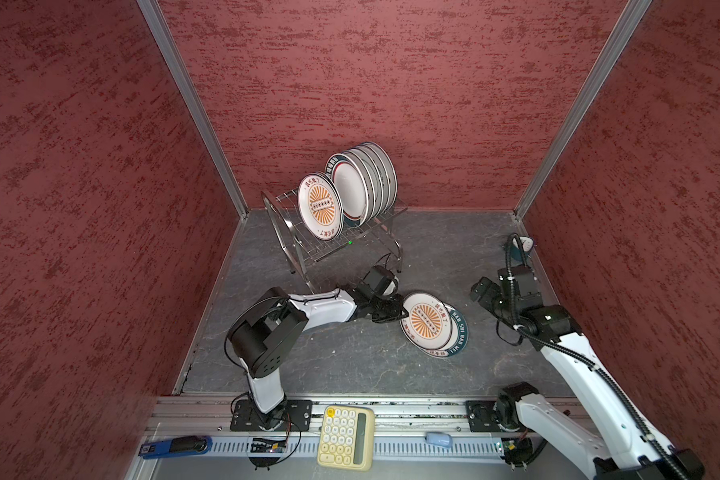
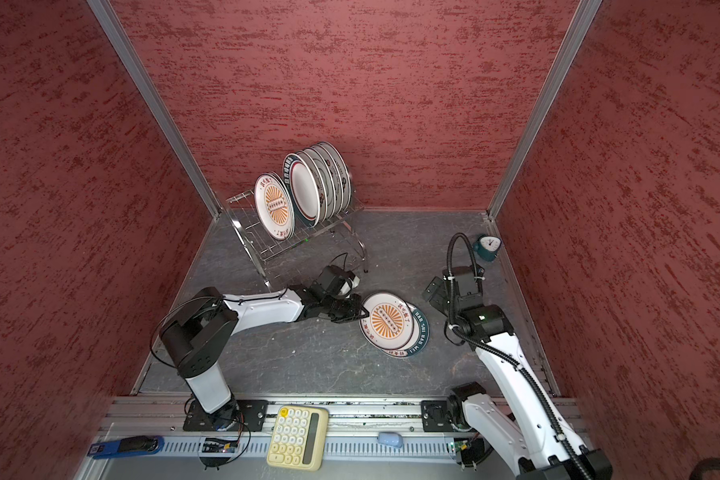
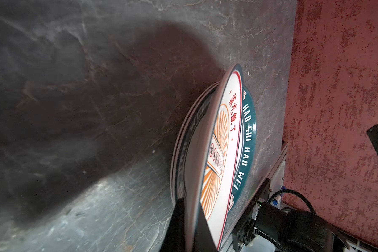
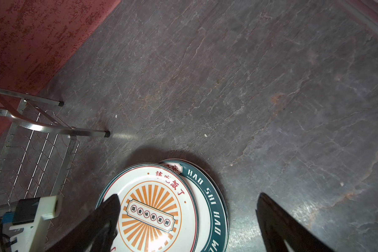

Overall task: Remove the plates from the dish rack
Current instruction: 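Lower the plate with the left gripper while the right gripper releases and withdraws, then lay the sunburst plate flat on the table stack with the left gripper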

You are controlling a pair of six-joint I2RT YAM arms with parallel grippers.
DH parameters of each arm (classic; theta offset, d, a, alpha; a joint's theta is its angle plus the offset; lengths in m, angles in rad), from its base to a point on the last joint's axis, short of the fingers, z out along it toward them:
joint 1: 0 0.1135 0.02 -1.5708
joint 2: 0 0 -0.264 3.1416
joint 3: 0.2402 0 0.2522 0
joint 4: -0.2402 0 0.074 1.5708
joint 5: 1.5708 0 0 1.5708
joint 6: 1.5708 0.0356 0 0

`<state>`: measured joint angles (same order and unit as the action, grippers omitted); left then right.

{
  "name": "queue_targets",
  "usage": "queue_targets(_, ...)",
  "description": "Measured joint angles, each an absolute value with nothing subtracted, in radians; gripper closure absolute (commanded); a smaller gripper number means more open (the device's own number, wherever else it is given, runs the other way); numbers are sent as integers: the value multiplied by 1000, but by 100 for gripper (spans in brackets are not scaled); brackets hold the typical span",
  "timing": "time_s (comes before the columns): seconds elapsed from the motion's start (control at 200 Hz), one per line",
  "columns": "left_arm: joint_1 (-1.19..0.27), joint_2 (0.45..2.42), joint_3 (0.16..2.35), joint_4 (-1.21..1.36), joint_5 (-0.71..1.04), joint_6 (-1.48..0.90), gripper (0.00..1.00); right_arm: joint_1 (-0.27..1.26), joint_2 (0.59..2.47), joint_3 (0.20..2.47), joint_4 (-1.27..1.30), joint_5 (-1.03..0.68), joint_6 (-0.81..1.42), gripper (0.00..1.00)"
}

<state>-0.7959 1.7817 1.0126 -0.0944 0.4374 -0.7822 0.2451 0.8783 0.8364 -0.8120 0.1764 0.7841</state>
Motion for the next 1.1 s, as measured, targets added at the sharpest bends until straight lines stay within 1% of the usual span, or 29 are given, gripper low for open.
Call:
queue_targets(0.05,-802,1787,1028,-105,434,-782,90,245,873,836,-812,186,782,2)
queue_targets(0.16,-815,1809,1067,-127,424,-783,75,245,871,834,-812,203,776,1)
queue_targets(0.245,-827,1827,1097,-159,408,-782,67,245,871,825,-812,211,771,1)
queue_targets(0.381,-844,1843,1130,-203,384,-781,65,245,871,814,-812,214,761,1)
queue_targets(0.471,-852,1853,1143,-226,376,-781,59,245,871,809,-811,214,751,1)
queue_targets(0.556,-855,1866,1158,-246,361,-791,51,245,871,808,-811,215,743,1)
queue_targets(0.776,-872,1896,1199,-316,323,-791,46,245,856,796,-806,217,724,1)
queue_targets(0.967,-888,1908,1240,-359,300,-788,45,245,854,789,-805,218,714,1)
queue_targets(1.097,-900,1925,1279,-403,274,-777,42,245,854,788,-804,218,706,1)
